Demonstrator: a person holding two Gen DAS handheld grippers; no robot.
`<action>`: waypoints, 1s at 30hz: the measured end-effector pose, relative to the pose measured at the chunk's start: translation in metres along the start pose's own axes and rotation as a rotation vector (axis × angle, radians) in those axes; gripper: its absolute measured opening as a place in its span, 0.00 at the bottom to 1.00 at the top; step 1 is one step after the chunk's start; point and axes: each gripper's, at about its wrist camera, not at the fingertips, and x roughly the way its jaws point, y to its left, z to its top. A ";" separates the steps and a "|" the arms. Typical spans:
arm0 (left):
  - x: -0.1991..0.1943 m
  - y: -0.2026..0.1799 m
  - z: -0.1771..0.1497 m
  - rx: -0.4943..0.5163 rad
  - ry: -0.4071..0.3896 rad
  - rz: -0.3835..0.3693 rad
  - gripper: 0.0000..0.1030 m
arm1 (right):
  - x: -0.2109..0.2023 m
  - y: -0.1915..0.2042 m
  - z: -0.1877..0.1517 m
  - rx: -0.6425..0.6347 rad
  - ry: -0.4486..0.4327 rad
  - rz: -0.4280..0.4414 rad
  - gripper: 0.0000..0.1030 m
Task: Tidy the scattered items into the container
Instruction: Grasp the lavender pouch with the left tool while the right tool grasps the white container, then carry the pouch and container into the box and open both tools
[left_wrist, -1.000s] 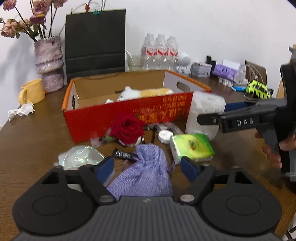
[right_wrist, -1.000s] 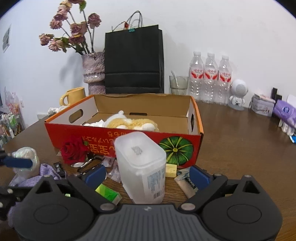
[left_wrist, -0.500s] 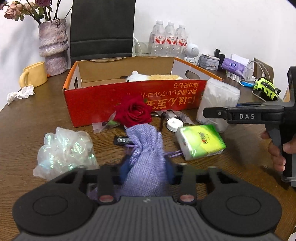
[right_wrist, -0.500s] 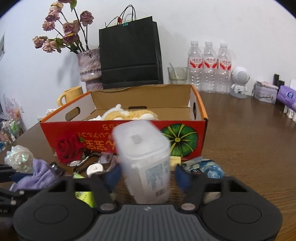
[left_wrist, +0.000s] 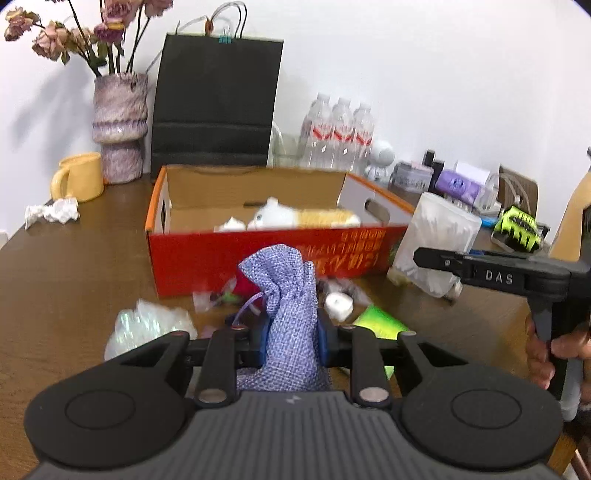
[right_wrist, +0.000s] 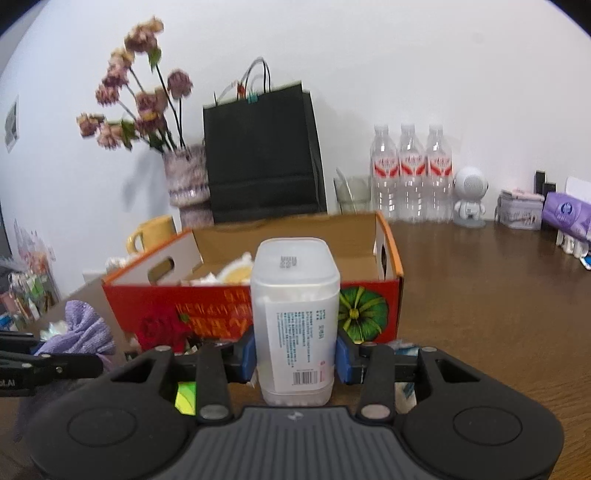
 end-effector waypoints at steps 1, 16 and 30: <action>-0.002 0.000 0.003 -0.003 -0.012 -0.005 0.24 | -0.002 0.000 0.003 0.000 -0.012 0.003 0.39; 0.018 0.019 0.090 -0.102 -0.192 -0.017 0.24 | 0.022 0.015 0.076 -0.040 -0.114 0.010 0.39; 0.121 0.055 0.118 -0.186 -0.102 0.075 0.24 | 0.128 -0.002 0.085 -0.015 0.038 -0.085 0.39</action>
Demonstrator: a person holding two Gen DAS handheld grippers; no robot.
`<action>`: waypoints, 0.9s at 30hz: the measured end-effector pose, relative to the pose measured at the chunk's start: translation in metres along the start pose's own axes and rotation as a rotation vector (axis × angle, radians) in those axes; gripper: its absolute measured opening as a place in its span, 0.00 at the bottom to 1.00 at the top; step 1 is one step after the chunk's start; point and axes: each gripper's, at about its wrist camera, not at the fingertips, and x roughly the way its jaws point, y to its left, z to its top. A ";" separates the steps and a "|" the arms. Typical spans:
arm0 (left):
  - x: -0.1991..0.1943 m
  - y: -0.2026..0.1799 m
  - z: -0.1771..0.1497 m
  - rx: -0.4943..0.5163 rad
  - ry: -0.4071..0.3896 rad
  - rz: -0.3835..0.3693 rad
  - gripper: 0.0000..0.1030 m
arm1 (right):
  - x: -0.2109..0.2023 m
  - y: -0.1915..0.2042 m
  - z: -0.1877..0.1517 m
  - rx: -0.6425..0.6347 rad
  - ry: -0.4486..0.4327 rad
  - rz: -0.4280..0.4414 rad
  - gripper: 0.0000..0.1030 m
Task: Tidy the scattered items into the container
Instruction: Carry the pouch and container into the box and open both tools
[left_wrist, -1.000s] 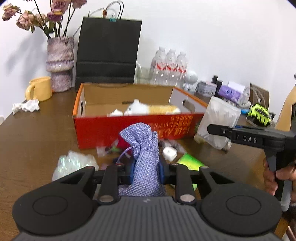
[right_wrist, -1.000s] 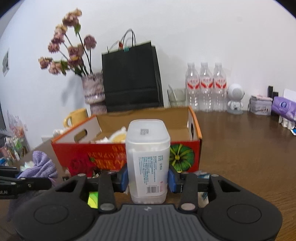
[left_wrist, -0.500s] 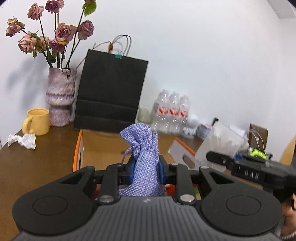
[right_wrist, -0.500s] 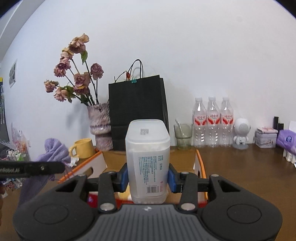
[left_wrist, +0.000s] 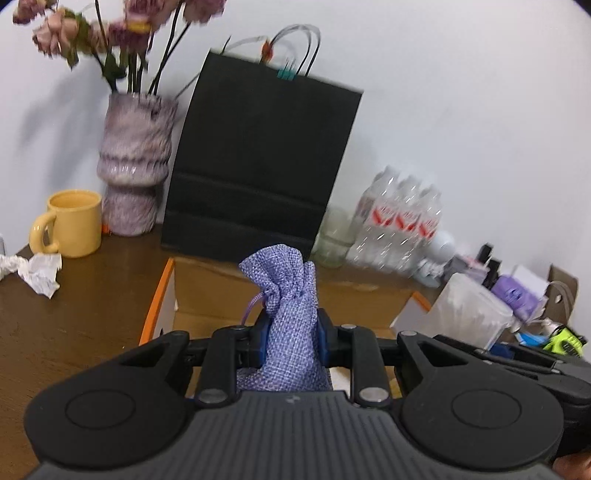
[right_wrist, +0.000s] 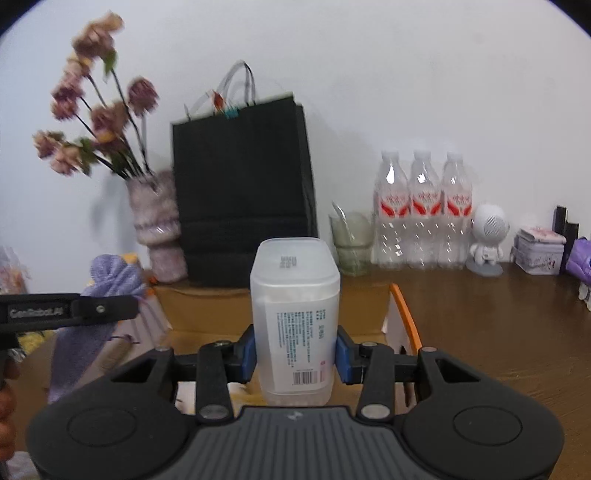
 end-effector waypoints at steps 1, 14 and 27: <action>0.004 0.002 -0.001 0.000 0.010 0.006 0.25 | 0.005 -0.001 -0.001 0.000 0.007 -0.010 0.39; 0.014 -0.002 -0.007 0.027 0.049 0.060 1.00 | 0.012 -0.006 0.006 0.008 0.057 -0.025 0.90; -0.004 -0.005 -0.002 0.003 0.037 0.053 1.00 | -0.009 0.000 0.013 0.006 0.073 -0.002 0.90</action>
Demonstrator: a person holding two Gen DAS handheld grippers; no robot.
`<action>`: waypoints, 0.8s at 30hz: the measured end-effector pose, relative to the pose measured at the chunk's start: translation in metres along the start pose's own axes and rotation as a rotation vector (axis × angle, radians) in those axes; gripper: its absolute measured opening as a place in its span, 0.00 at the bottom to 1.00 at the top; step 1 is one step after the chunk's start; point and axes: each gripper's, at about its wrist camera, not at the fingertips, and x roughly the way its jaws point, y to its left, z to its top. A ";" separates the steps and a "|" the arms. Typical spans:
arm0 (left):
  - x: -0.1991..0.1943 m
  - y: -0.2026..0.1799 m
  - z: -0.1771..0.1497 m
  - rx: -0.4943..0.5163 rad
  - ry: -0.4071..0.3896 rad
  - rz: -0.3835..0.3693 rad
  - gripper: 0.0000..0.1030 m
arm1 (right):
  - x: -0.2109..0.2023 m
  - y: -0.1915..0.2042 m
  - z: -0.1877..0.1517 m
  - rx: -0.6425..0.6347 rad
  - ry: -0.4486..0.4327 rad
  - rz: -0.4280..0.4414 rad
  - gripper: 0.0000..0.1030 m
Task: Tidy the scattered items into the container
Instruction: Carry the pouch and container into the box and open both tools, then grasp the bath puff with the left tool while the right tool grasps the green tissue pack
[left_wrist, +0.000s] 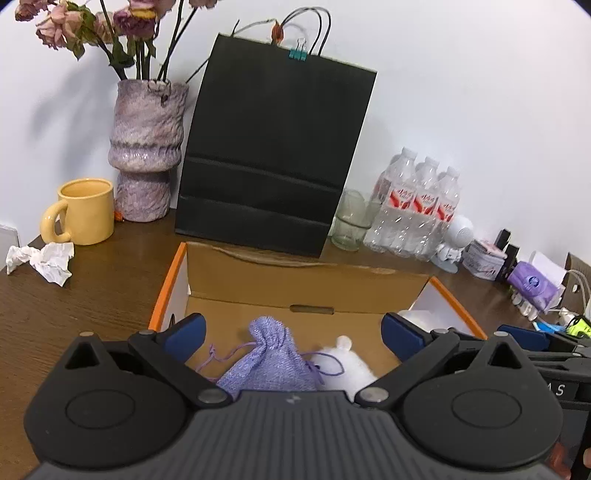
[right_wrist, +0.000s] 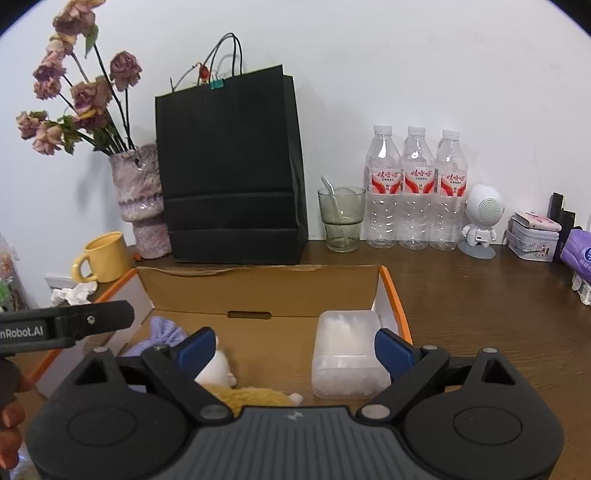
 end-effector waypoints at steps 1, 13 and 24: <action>-0.006 0.000 0.001 -0.002 -0.008 -0.006 1.00 | -0.006 0.001 0.001 0.000 -0.005 0.007 0.90; -0.096 0.012 -0.004 0.017 -0.061 -0.027 1.00 | -0.078 0.025 -0.043 -0.080 -0.005 0.068 0.99; -0.136 0.058 -0.063 0.009 0.053 0.040 1.00 | -0.094 0.051 -0.107 -0.078 0.121 0.099 0.99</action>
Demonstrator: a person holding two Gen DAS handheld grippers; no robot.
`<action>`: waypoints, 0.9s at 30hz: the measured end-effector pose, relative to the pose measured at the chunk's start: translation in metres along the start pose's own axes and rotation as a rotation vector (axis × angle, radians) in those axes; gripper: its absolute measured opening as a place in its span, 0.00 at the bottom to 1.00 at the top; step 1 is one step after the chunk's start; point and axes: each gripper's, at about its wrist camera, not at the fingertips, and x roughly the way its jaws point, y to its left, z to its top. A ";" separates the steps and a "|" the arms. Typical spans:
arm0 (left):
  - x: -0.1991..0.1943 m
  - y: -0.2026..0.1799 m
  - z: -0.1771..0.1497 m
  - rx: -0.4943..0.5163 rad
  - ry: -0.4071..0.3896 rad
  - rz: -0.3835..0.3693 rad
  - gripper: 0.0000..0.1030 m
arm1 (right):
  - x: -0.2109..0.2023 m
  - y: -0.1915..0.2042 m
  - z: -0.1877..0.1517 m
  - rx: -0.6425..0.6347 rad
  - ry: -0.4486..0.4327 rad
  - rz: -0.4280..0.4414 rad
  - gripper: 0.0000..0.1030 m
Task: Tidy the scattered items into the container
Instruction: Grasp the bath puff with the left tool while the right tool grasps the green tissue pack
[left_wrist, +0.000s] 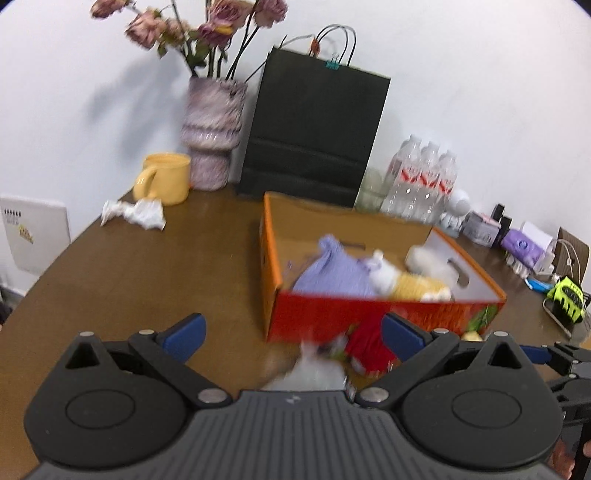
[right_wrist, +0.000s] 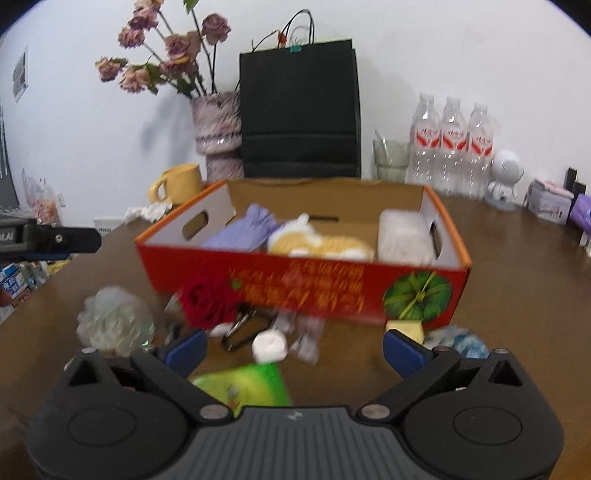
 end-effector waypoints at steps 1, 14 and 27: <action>-0.001 0.003 -0.006 -0.001 0.010 -0.003 1.00 | 0.001 0.003 -0.003 0.003 0.010 0.002 0.99; 0.017 -0.007 -0.042 0.082 0.063 -0.022 0.95 | 0.018 0.029 -0.025 -0.040 0.074 -0.008 0.98; 0.036 -0.004 -0.049 0.051 0.101 0.010 0.45 | 0.021 0.036 -0.027 -0.101 0.071 -0.016 0.65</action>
